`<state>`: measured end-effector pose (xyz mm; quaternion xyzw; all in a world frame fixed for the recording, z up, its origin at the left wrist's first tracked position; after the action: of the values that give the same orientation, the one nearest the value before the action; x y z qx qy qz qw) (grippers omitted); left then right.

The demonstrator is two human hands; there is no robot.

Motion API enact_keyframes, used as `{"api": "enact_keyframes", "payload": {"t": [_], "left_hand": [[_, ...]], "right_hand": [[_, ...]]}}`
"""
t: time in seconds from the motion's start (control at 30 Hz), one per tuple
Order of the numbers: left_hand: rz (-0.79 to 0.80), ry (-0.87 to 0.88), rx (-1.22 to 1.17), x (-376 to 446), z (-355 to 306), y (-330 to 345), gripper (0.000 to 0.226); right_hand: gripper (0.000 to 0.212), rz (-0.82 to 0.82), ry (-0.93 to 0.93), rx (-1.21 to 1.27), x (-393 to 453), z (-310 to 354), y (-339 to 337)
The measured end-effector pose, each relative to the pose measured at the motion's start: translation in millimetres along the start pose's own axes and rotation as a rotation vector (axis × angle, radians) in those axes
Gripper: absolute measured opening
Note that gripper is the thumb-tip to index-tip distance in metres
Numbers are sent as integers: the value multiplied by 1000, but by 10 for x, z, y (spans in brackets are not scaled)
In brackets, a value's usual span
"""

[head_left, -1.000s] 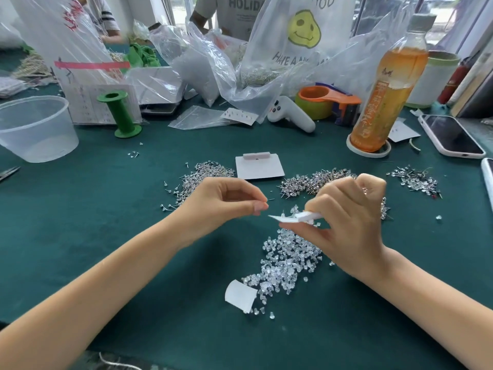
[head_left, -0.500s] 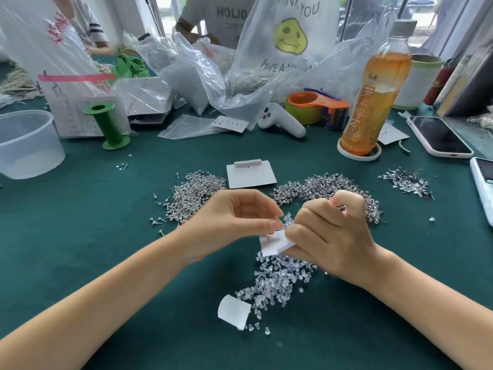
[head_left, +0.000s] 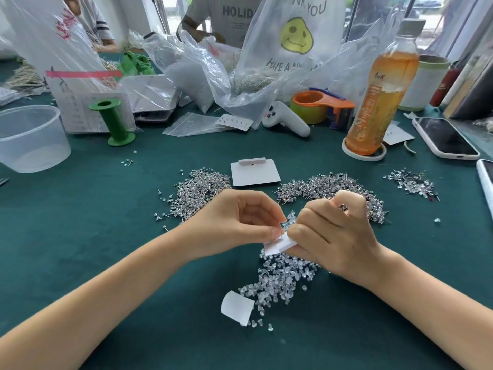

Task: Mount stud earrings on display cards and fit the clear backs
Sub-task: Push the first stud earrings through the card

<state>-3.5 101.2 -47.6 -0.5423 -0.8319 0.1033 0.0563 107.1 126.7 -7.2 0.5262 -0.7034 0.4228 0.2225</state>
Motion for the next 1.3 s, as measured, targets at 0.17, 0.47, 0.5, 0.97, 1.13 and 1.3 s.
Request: {"api": "enact_keyframes", "payload": {"t": [0.17, 0.47, 0.5, 0.97, 1.13, 1.3], "left_hand": [[1, 1, 14, -6, 3, 19, 17], [4, 16, -15, -16, -17, 28, 18], [4, 17, -10, -15, -20, 25, 18], [-10, 22, -8, -22, 0, -4, 18], [2, 19, 2, -16, 7, 13, 17], [13, 11, -8, -23, 15, 33, 18]], "right_hand": [[31, -3, -14, 1, -7, 15, 0], [34, 11, -12, 5, -17, 10, 15], [35, 12, -13, 5, -18, 11, 13], [30, -2, -13, -12, -21, 20, 2], [32, -1, -21, -31, -29, 32, -1], [35, -3, -27, -46, -23, 48, -4]]}}
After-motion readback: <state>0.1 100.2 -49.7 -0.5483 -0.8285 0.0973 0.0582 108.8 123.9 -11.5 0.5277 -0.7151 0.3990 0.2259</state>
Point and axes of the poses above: each hand's wrist, its own x-axis towards the middle knuckle, its own y-axis out of the palm, z = x × y, the point moved 10 cm from there along x, towards the middle knuckle, and after that the axes turned 1 degree about -z, right-handed, at the moved point
